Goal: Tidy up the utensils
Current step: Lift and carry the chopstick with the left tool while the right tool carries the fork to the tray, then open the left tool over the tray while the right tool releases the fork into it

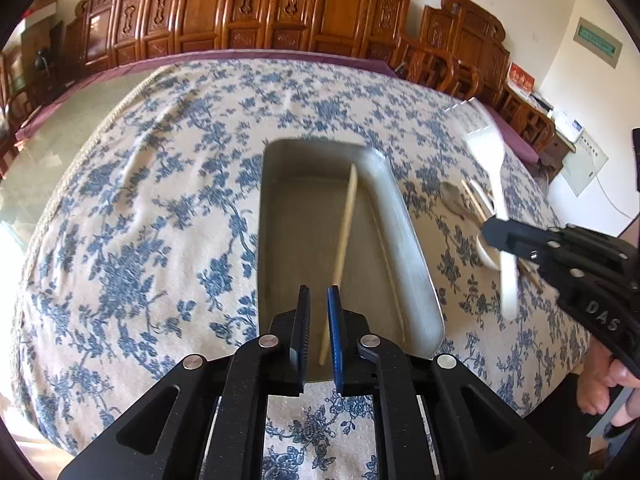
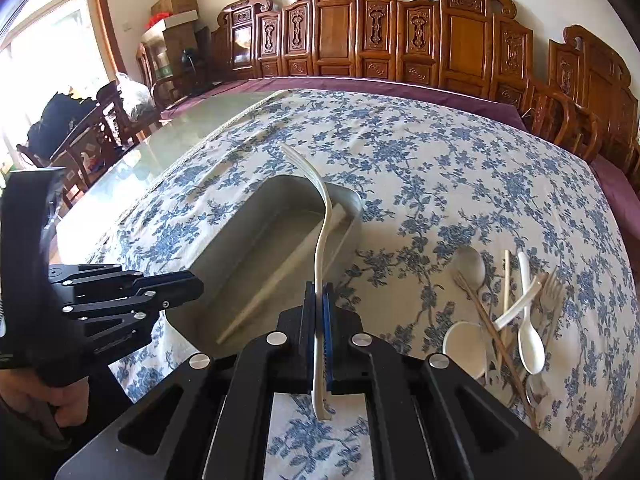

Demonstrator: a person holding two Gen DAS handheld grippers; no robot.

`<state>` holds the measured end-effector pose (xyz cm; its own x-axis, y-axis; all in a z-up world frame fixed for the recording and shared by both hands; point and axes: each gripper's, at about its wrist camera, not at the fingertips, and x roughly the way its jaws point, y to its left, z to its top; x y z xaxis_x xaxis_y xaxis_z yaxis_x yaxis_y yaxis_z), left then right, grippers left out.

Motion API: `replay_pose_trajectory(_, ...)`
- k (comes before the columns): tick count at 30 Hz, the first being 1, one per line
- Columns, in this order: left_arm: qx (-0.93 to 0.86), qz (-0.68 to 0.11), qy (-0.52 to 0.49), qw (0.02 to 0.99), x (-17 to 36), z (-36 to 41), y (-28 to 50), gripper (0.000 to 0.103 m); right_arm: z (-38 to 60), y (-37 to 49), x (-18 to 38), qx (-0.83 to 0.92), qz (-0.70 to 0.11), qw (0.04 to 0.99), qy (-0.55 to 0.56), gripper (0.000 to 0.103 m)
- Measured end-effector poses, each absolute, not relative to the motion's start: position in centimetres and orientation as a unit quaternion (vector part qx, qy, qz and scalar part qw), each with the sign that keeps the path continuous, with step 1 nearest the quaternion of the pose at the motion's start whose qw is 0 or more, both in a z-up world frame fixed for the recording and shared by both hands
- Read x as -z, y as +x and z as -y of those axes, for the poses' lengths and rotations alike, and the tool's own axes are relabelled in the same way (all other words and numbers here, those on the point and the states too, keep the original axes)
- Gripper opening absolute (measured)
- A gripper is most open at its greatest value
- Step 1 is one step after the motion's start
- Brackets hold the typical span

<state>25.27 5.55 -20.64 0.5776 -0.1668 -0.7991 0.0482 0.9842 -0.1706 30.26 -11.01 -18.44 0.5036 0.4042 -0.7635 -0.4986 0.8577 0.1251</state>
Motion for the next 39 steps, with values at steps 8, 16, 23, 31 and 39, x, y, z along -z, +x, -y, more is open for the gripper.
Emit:
replay_pose_trajectory(8,0.044,-0.431,-0.06,0.899,19.1,-6.8,24.7,0.008,8.2,31.5,18.3,-0.272,-0.428,0.861,-0.037,0.004)
replay_pose_trajectory(16,0.019,-0.419,-0.054,0.906,18.5,-8.5,24.4,0.008,5.7,32.9,20.6,-0.273,-0.45,0.85,-0.022,0.004)
replay_pose_trajectory(23,0.011,-0.419,-0.055,0.906,18.5,-9.0,24.5,0.008,4.6,33.6,22.8,-0.271,-0.468,0.841,-0.019,0.004)
replay_pose_trajectory(31,0.013,-0.418,-0.051,0.907,18.4,-8.6,24.5,0.008,4.6,33.8,23.3,-0.277,-0.471,0.838,-0.015,0.005)
replay_pose_trajectory(39,0.028,-0.415,-0.044,0.908,18.2,-6.6,24.6,0.012,8.6,32.9,21.6,-0.271,-0.446,0.853,-0.022,0.005)
